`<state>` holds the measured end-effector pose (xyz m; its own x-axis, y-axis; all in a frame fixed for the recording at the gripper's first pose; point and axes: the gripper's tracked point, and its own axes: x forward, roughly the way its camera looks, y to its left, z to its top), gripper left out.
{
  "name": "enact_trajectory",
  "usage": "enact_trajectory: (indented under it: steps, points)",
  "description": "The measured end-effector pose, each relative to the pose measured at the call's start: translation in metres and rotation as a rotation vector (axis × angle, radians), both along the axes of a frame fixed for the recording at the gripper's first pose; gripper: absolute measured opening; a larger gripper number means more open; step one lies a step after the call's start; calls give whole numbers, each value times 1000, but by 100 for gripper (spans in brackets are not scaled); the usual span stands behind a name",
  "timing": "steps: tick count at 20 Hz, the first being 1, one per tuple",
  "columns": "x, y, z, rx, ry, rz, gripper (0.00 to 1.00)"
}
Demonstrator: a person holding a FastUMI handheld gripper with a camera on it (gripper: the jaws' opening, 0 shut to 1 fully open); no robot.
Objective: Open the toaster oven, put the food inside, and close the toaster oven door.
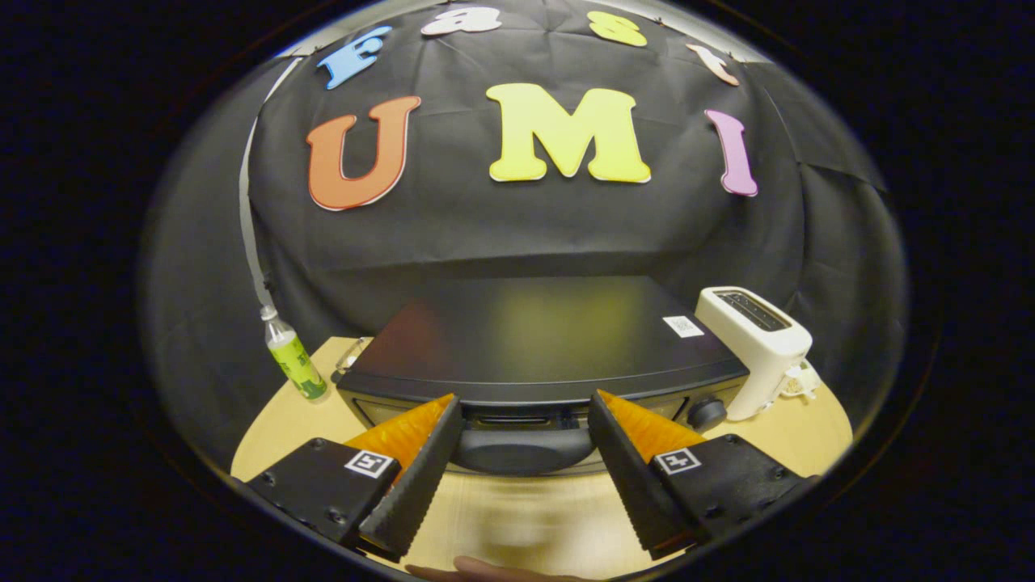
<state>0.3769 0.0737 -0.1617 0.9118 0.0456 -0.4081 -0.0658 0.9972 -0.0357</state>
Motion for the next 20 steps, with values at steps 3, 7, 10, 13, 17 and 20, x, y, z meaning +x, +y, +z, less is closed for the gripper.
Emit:
enact_trajectory:
  steps: [3,7,10,13,17,20]
  points:
    - [-2,0,-6,9,25,-12,100]
    - [-2,-1,-8,-30,59,-19,100]
    - [-15,-2,-12,1,89,-23,100]
    - [-36,-4,-17,-1,103,-13,100]
    - [-64,-8,-34,3,125,-9,100]
    - [-80,-10,-45,-21,114,-9,100]
